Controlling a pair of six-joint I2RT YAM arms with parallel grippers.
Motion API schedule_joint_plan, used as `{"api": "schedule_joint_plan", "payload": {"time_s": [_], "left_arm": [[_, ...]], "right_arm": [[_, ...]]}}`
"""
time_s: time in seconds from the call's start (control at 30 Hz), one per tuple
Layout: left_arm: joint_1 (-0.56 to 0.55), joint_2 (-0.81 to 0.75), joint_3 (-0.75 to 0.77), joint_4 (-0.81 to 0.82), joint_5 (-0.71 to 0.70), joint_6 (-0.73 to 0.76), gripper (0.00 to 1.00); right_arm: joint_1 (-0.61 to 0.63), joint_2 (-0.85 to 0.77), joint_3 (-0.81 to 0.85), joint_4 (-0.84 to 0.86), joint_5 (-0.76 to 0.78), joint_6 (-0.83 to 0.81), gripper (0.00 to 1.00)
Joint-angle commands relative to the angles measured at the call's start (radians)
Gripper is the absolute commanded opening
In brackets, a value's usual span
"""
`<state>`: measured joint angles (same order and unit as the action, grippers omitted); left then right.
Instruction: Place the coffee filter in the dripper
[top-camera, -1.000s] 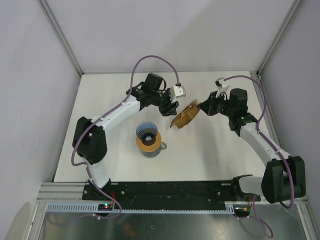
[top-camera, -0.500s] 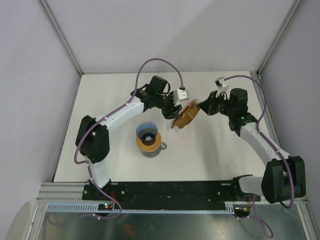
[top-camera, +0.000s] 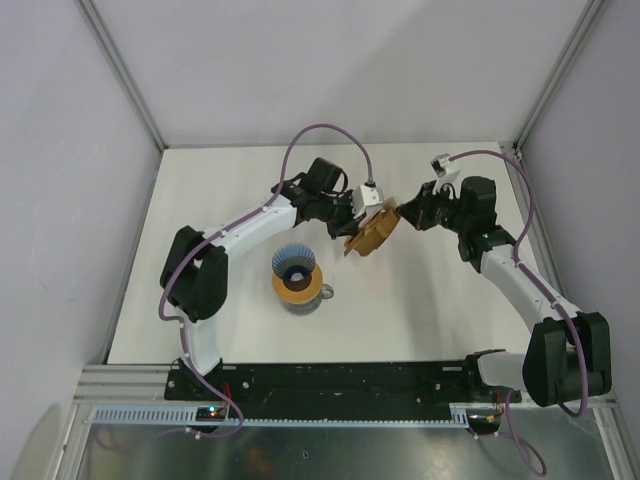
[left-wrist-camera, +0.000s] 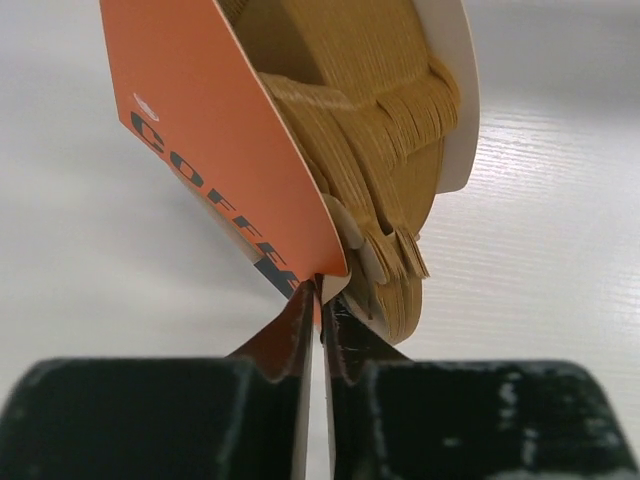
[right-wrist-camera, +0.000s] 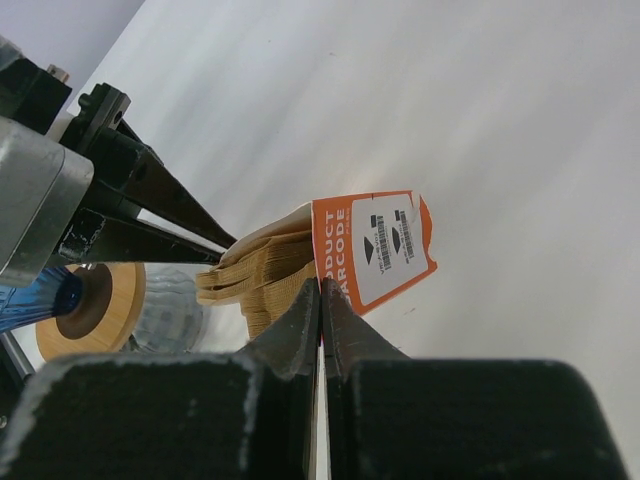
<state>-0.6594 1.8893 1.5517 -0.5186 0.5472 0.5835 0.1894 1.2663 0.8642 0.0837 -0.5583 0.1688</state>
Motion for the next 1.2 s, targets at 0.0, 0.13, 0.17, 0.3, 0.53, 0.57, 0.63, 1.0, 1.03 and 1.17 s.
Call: {"api": "schedule_joint_plan", "payload": {"time_s": [0.0,0.13,0.17,0.3,0.53,0.57,0.63,1.0,1.03,1.17], "left_arm": [[-0.01,-0.023,0.047,0.026,-0.001,-0.01,0.05],[-0.01,-0.043,0.048,0.027,0.004,-0.031,0.0],[-0.009,-0.047,0.048,0.026,0.007,-0.034,0.0],[-0.01,-0.055,0.043,0.025,0.02,-0.042,0.0],[-0.011,-0.056,0.036,0.025,0.021,-0.045,0.0],[-0.011,-0.058,0.038,0.026,0.021,-0.046,0.0],[-0.01,-0.062,0.041,0.026,0.022,-0.048,0.0],[-0.006,-0.077,0.086,0.025,-0.109,-0.034,0.0],[-0.003,-0.079,0.088,0.025,-0.12,-0.034,0.0],[0.008,-0.085,0.091,0.025,-0.147,-0.035,0.0]], "right_arm": [[-0.003,-0.001,0.006,0.053,-0.009,0.023,0.0],[-0.008,0.034,0.007,0.032,0.026,0.038,0.0],[-0.009,0.043,0.007,0.025,0.037,0.04,0.0],[-0.011,0.081,0.007,-0.003,0.059,0.048,0.0],[-0.021,0.13,0.007,-0.023,0.061,0.057,0.0],[-0.026,0.139,0.007,-0.023,0.055,0.063,0.0],[-0.039,0.157,0.007,-0.023,0.042,0.074,0.0],[-0.092,0.212,0.007,-0.025,0.026,0.08,0.0],[-0.096,0.21,0.007,-0.027,0.027,0.077,0.0],[-0.107,0.207,0.007,-0.036,0.033,0.069,0.0]]}}
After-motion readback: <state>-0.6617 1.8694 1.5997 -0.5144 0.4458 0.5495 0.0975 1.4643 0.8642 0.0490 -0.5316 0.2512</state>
